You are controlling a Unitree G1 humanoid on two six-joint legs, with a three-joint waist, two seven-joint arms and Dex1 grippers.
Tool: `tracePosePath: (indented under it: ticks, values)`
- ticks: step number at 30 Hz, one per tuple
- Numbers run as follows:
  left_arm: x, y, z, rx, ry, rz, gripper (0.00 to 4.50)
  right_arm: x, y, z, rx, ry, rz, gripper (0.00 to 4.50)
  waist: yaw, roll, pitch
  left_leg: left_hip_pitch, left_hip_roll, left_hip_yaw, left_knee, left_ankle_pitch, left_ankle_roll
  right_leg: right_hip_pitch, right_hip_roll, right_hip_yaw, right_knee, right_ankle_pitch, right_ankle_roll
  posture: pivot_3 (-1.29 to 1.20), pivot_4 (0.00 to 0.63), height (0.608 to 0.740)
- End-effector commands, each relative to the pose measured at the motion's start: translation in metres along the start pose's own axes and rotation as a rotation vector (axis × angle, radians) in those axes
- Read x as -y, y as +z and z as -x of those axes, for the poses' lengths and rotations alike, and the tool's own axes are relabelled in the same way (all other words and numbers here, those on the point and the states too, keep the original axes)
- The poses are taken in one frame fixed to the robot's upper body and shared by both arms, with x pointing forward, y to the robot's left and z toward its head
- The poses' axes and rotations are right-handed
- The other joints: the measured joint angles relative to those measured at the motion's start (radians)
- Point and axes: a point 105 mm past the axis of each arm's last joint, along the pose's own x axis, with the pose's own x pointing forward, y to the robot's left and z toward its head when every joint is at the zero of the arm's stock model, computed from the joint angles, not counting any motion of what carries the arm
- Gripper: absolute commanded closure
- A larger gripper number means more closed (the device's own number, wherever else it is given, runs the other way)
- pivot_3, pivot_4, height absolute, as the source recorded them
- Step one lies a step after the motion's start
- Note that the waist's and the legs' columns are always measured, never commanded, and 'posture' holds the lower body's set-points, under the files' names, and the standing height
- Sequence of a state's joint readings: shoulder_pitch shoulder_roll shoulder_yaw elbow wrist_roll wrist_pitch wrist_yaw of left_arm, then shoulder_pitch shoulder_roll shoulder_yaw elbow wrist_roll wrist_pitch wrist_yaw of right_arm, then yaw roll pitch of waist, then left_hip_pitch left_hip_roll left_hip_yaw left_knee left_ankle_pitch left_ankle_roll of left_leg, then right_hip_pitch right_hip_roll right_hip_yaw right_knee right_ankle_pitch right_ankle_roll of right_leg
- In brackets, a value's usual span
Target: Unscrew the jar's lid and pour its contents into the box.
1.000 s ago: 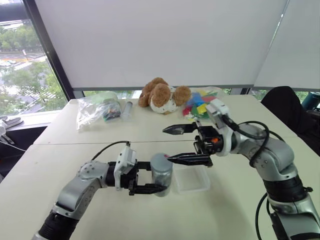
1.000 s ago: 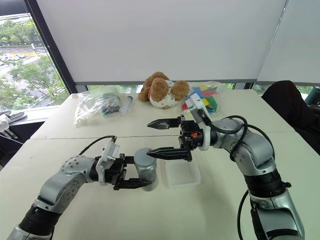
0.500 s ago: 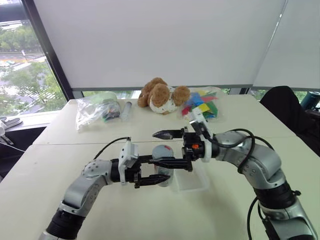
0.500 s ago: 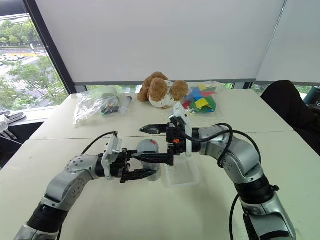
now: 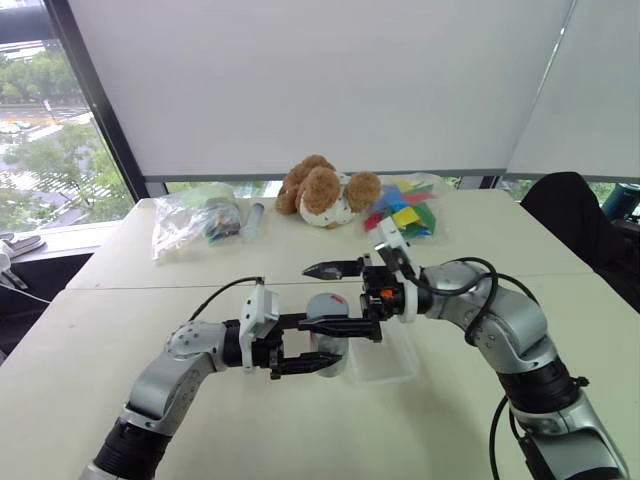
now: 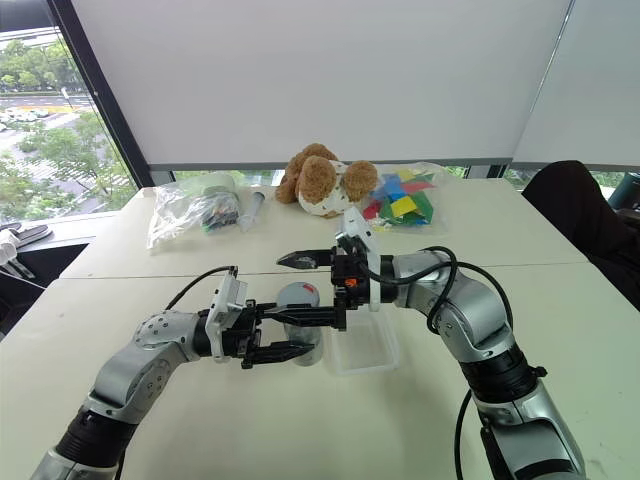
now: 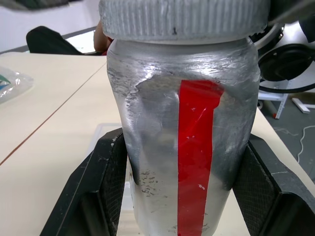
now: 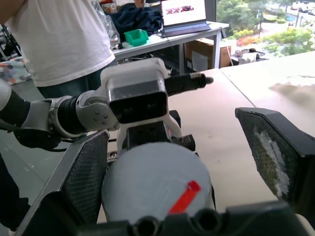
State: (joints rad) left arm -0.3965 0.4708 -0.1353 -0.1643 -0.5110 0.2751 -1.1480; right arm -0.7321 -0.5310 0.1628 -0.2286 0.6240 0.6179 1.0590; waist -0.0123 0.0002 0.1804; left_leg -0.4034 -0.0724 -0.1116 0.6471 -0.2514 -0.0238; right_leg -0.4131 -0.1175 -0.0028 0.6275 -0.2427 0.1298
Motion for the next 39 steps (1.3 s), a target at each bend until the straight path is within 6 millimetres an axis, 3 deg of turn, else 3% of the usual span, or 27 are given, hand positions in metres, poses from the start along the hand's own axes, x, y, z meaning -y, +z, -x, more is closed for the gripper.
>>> tracePosePath:
  ticks: [1,11,16,20,23,27,32,39]
  values:
    - [0.006,0.017,-0.002,0.045,-0.029,-0.071,2.03,0.010,0.002,0.014,-0.002,-0.050,0.024,0.03,0.000,0.000,0.000,0.000,0.000,0.000,0.000,0.000,0.000,0.000,0.000,0.000,0.000,0.000,0.000,0.00,0.150,0.740]
    - [0.006,0.017,0.000,0.043,-0.023,-0.072,2.03,0.020,0.004,0.040,0.020,-0.082,-0.024,0.03,0.000,0.000,0.000,0.000,0.000,0.000,0.000,0.000,0.000,0.000,0.000,0.000,0.000,0.000,0.000,0.00,0.150,0.740]
    - [0.007,0.015,0.001,0.037,-0.025,-0.080,2.03,0.014,0.002,0.057,-0.002,-0.059,-0.038,0.03,0.003,0.000,0.000,0.000,0.000,0.000,0.000,0.000,0.000,0.000,0.000,0.000,0.000,0.000,0.000,0.00,0.150,0.740]
    - [0.004,0.015,0.003,0.029,-0.015,-0.090,2.03,0.006,0.015,0.064,0.010,-0.028,-0.024,0.03,-0.002,0.000,0.000,0.000,0.000,0.000,0.000,0.000,0.000,0.000,0.000,0.000,0.000,0.000,0.000,0.00,0.150,0.740]
    - [0.004,0.015,0.004,0.026,-0.013,-0.093,2.03,-0.004,0.024,0.061,0.013,0.030,-0.014,0.03,-0.001,0.000,0.000,0.000,0.000,0.000,0.000,0.000,0.000,0.000,0.000,0.000,0.000,0.000,0.000,0.00,0.150,0.740]
    - [0.003,0.015,0.002,0.028,-0.011,-0.095,2.03,-0.013,0.037,0.039,0.030,0.076,0.003,0.03,-0.001,0.000,0.000,0.000,0.001,0.000,0.000,0.000,0.000,0.000,0.000,0.000,0.000,0.000,0.000,0.00,0.150,0.740]
    - [0.002,0.020,-0.003,0.073,0.001,-0.113,2.03,-0.015,0.035,0.011,-0.006,0.085,0.015,0.03,0.001,0.000,0.000,0.000,0.001,0.000,0.000,0.000,0.000,0.000,0.000,0.000,0.000,0.000,0.000,0.00,0.150,0.740]
    - [0.001,0.019,-0.005,0.059,-0.015,-0.118,2.03,-0.009,0.035,-0.006,-0.018,0.083,0.031,0.03,0.001,0.000,0.000,0.000,0.000,0.000,0.000,0.000,0.000,0.000,0.000,0.000,0.000,0.000,0.000,0.00,0.150,0.740]
